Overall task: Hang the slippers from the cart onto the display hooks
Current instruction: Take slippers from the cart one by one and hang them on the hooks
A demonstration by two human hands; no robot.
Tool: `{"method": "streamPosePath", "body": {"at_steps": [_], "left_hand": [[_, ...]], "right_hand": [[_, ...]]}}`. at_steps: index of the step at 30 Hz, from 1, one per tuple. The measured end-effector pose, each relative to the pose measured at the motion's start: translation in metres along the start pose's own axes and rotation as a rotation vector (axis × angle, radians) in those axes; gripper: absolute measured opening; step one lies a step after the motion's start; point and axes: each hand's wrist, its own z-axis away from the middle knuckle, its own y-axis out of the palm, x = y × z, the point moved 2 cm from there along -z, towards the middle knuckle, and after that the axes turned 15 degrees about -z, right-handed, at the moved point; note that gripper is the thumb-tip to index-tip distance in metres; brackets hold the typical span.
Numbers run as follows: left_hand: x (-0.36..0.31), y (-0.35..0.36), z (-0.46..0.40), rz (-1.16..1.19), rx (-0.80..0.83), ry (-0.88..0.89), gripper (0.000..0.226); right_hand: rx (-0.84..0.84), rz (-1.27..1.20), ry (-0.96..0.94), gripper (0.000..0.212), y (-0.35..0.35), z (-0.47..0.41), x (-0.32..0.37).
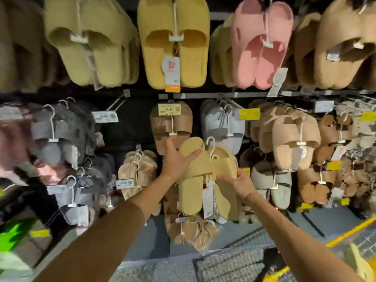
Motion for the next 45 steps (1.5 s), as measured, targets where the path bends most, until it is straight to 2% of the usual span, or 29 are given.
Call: {"method": "streamPosePath", "body": {"at_steps": [1, 3, 4, 6, 9, 12, 14, 19, 22, 24, 27, 30, 33, 40, 45], "left_hand": [[0.012, -0.011, 0.0, 0.113, 0.042, -0.11, 0.079], [0.037, -0.03, -0.002, 0.225, 0.128, -0.251, 0.084], [0.049, -0.038, -0.004, 0.255, 0.165, -0.296, 0.09], [0.065, -0.055, -0.008, 0.301, 0.186, -0.324, 0.085], [0.071, -0.077, -0.014, 0.324, 0.158, -0.323, 0.084], [0.072, -0.09, -0.023, 0.321, 0.17, -0.298, 0.066], [0.075, -0.094, -0.03, 0.305, 0.188, -0.277, 0.066], [0.09, -0.094, -0.051, 0.232, 0.184, -0.265, 0.064], [0.098, -0.086, -0.061, 0.171, 0.252, -0.269, 0.074], [0.099, -0.077, -0.068, 0.165, 0.282, -0.267, 0.061], [0.099, -0.067, -0.084, 0.167, 0.236, -0.251, 0.047], [0.106, -0.062, -0.101, 0.247, 0.238, -0.254, 0.064], [0.108, -0.059, -0.114, 0.343, 0.246, -0.25, 0.073], [0.107, -0.05, -0.139, 0.433, 0.285, -0.22, 0.058], [0.105, -0.052, -0.152, 0.466, 0.305, -0.143, 0.067]], "right_hand": [[0.022, -0.001, -0.004, 0.03, 0.014, -0.004, 0.008], [0.053, 0.018, -0.026, 0.037, 0.04, -0.012, 0.022], [0.068, 0.039, -0.034, 0.043, 0.052, -0.017, 0.028], [0.118, 0.083, -0.063, 0.046, 0.072, -0.027, 0.037], [0.169, 0.073, -0.047, 0.038, 0.095, -0.033, 0.053], [0.251, 0.022, 0.001, 0.036, 0.104, -0.035, 0.062], [0.319, -0.059, 0.051, 0.035, 0.104, -0.037, 0.064], [0.426, -0.182, 0.124, 0.046, 0.101, -0.053, 0.06], [0.409, -0.299, 0.144, 0.046, 0.103, -0.068, 0.057], [0.414, -0.34, 0.148, 0.046, 0.108, -0.079, 0.055], [0.409, -0.384, 0.149, 0.052, 0.112, -0.1, 0.052], [0.39, -0.384, 0.135, 0.056, 0.111, -0.118, 0.052], [0.391, -0.368, 0.135, 0.045, 0.11, -0.131, 0.049], [0.388, -0.364, 0.116, 0.046, 0.105, -0.157, 0.046], [0.39, -0.319, 0.036, 0.044, 0.105, -0.169, 0.048]]}}
